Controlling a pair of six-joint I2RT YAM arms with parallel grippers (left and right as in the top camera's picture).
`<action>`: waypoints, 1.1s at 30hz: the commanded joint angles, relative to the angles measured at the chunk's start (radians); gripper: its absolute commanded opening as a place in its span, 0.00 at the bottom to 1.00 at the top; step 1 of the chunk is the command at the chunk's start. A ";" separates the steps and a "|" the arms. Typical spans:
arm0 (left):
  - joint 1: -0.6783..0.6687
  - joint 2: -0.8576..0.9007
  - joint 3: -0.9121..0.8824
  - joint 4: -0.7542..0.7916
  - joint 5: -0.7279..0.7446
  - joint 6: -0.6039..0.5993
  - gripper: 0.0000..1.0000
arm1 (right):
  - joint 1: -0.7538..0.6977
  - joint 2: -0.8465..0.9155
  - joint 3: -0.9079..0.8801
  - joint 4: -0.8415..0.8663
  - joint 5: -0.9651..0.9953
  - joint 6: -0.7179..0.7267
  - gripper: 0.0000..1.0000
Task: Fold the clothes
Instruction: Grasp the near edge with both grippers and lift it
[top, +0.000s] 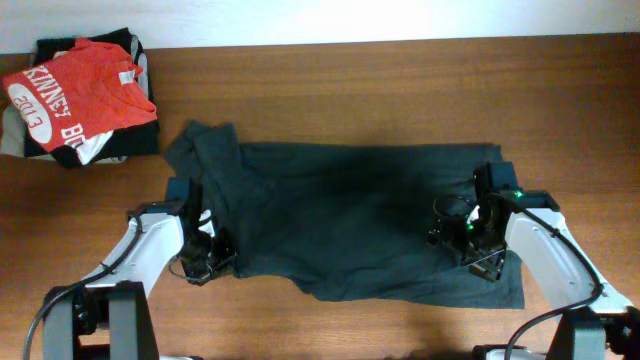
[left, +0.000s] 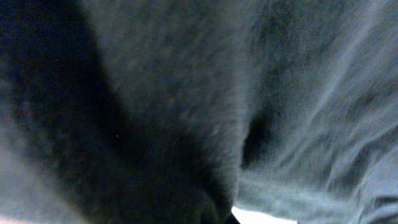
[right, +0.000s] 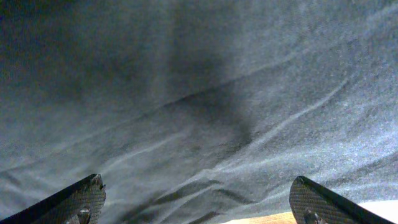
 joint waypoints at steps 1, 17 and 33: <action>-0.002 0.005 0.100 -0.093 0.021 -0.013 0.00 | 0.007 0.006 -0.036 0.020 0.037 0.048 0.99; -0.002 0.057 0.153 0.361 -0.025 -0.013 0.99 | 0.007 0.030 -0.065 0.129 0.042 0.098 0.91; -0.002 0.057 0.153 0.121 -0.149 -0.008 0.99 | -0.316 -0.113 -0.117 -0.098 0.180 0.219 0.99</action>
